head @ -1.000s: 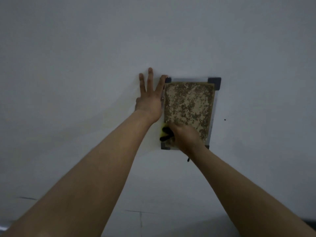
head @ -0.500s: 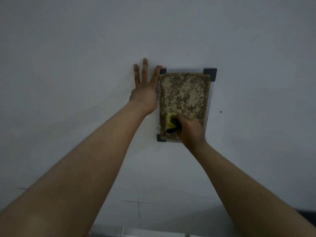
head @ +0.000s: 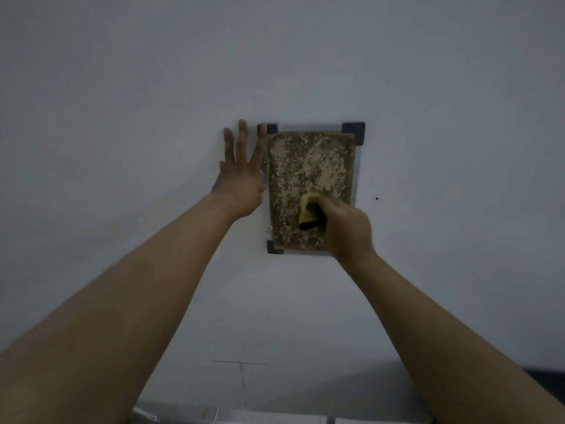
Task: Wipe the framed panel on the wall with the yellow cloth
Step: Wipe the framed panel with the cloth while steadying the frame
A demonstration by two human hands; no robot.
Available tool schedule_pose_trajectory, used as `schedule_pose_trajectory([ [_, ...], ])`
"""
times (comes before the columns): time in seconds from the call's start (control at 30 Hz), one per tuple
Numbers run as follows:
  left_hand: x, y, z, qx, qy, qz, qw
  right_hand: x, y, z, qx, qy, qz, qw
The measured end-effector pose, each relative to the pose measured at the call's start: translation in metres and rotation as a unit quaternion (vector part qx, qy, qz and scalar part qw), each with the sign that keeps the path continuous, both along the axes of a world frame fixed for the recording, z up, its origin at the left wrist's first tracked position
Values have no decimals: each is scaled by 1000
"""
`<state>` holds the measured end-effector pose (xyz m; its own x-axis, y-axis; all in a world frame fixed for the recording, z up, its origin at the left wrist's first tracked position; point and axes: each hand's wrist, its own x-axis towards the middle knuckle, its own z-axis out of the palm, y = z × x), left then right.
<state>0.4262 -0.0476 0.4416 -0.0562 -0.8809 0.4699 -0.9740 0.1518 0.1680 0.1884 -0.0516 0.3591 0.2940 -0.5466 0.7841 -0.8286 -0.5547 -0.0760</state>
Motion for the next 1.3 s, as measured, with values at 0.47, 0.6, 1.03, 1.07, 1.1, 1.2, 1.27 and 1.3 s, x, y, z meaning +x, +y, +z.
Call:
schedule_pose_trajectory([
  [0.47, 5, 7, -41, 44, -54, 11, 997, -32, -3, -20, -1, -123, -31, 992],
  [0.6, 5, 6, -41, 42, -68, 18, 997, -35, 6, -32, 49, -11, -3, 999],
  [1.03, 4, 8, -40, 38, -73, 26, 996, -35, 14, -50, 123, 44, -36, 991],
  [1.07, 4, 8, -40, 37, -73, 26, 996, -35, 13, -52, 116, 52, -40, 991],
  [1.1, 3, 8, -40, 36, -72, 25, 996, -37, 11, -49, 95, 20, -45, 994],
  [1.2, 4, 8, -43, 30, -70, 23, 997, -48, 9, -40, 38, -147, -82, 985],
  [1.27, 4, 8, -45, 25, -69, 21, 997, -52, 9, -44, 71, -130, -81, 986],
  [1.3, 4, 7, -45, 22, -64, 20, 998, -51, 10, -48, 109, -80, -69, 988],
])
